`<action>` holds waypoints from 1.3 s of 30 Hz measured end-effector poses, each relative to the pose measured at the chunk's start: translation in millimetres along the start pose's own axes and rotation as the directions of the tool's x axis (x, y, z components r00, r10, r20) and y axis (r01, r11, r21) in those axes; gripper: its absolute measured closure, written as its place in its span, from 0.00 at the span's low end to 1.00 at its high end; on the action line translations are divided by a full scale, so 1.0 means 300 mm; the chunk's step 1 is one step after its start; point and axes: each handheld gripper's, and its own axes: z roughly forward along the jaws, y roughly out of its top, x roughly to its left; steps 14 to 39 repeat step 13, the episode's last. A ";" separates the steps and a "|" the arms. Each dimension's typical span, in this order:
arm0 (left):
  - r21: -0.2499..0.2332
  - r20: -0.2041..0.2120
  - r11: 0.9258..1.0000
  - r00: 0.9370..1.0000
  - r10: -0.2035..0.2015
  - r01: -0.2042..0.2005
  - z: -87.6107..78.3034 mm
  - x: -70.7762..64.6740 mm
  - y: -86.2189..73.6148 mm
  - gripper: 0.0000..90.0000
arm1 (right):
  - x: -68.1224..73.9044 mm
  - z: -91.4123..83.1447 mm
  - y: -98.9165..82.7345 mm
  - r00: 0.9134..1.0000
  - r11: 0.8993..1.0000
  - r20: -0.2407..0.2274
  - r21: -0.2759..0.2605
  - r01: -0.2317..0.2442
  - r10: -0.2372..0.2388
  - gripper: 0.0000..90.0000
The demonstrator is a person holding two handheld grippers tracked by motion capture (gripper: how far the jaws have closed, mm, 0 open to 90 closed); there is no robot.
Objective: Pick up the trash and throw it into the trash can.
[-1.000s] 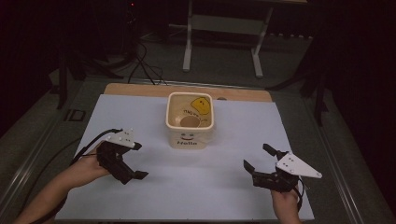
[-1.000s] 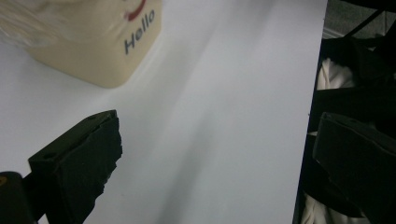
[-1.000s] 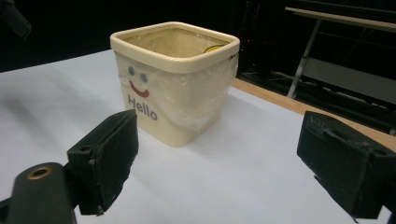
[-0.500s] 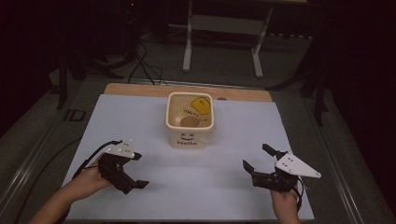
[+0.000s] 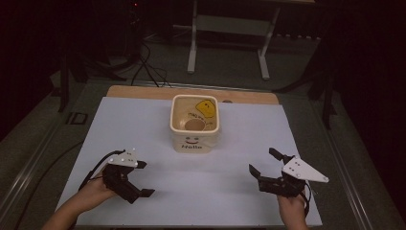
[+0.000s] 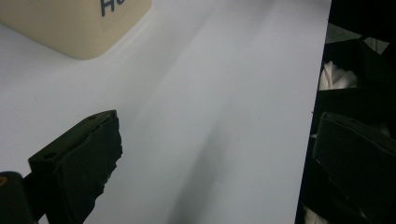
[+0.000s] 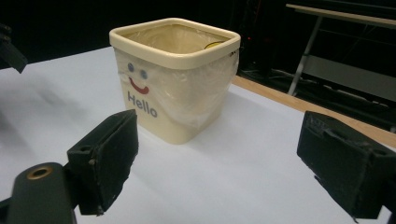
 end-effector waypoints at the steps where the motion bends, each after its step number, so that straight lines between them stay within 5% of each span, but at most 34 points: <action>1: -0.001 -0.003 1.000 1.000 -0.003 0.003 0.005 0.003 -0.006 0.02 | 0.001 0.001 -0.001 1.000 1.000 -0.002 0.002 0.000 0.000 0.14; 39: 0.019 0.002 1.000 1.000 -0.004 0.004 0.037 0.004 -0.026 0.02 | 0.002 0.005 -0.006 1.000 1.000 -0.007 0.012 0.005 -0.005 0.14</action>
